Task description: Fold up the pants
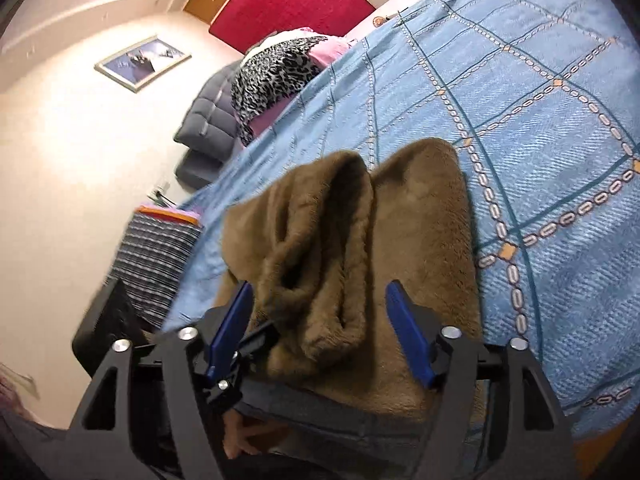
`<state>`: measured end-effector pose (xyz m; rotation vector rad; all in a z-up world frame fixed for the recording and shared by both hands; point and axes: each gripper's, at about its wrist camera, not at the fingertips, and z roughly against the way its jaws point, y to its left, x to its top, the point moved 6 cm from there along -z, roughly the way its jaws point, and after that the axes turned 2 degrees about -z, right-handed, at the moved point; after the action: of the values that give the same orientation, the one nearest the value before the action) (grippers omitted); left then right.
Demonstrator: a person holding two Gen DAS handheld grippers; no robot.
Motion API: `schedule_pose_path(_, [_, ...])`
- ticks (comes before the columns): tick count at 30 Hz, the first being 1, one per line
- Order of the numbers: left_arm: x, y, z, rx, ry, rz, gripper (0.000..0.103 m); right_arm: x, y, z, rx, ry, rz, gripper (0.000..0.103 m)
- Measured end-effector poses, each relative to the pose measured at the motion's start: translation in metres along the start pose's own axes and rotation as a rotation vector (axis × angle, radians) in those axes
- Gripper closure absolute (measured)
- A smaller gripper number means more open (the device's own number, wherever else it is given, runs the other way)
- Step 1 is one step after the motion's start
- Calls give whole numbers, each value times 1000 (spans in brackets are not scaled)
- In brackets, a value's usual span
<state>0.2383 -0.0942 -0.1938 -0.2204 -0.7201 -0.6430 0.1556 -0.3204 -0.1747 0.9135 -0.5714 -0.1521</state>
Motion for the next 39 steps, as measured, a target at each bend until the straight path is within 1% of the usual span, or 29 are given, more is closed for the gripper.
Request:
schedule_pose_path(2, [2,3,5,-18,-17,24,80,4,2,-10,3,19,-12,26])
schedule_pose_path(4, [3,4,11,-26,-33,33,66,6,5,-23,0,46,-22,26])
schedule_pose_path(5, [3,4,14,-26,-40,32,63,7,6,-29,-6,55,-23,26])
schedule_pose_path(6, [3,4,16,-25,-47,30,61,8,7,-36,-25,67,-18,26])
schedule_pose_path(8, [1,0,22,-28,-54,22,61,7,6,-49,-81,90,-7,26])
schedule_pose_path(12, [-2,7,28,-23,-55,47,61,5,2,-63,-131,104,-1,27])
schedule_pose_path(13, [-2,11,29,-19,-55,61,61,4,3,-64,-133,106,12,30])
schedule_pose_path(14, [-1,20,32,-16,-60,90,61,3,5,-64,-132,111,22,43])
schedule_pose_path(15, [0,27,34,-16,-65,114,61,2,6,-65,-131,118,28,53])
schedule_pose_path(16, [2,34,35,-14,-69,138,60,1,6,-64,-132,116,29,57])
schedule_pose_path(17, [4,45,40,-14,-81,182,60,1,6,-63,-130,115,33,64])
schedule_pose_path(18, [4,55,44,-13,-91,214,59,1,7,-61,-128,113,39,67])
schedule_pose_path(20, [7,78,52,1,-114,292,59,6,14,-50,-112,89,55,69])
schedule_pose_path(22, [8,101,59,35,-135,352,59,11,22,-34,-98,53,84,70])
schedule_pose_path(24, [9,116,62,73,-141,381,59,19,32,-12,-99,-2,129,70])
schedule_pose_path(26, [9,123,62,75,-140,400,58,23,37,8,-108,-49,155,70])
schedule_pose_path(27, [9,123,62,66,-139,403,56,25,37,15,-114,-64,161,70])
schedule_pose_path(28, [9,119,59,49,-133,398,52,26,33,23,-129,-77,164,70])
schedule_pose_path(30, [7,105,50,31,-112,363,52,23,19,27,-167,-79,160,70])
schedule_pose_path(32, [0,90,37,29,-76,322,52,14,-7,24,-216,-58,120,70])
schedule_pose_path(34, [-9,79,26,47,-44,291,51,3,-35,17,-244,-24,61,68])
schedule_pose_path(35, [-13,76,19,70,-30,267,51,-3,-46,16,-239,-17,26,65])
schedule_pose_path(37, [-17,71,15,100,-26,223,51,-4,-51,20,-225,-30,8,60])
schedule_pose_path(38, [-17,69,17,106,-27,210,51,-3,-49,24,-230,-44,18,56])
schedule_pose_path(39, [-17,69,17,106,-26,208,49,-1,-47,28,-236,-58,32,55])
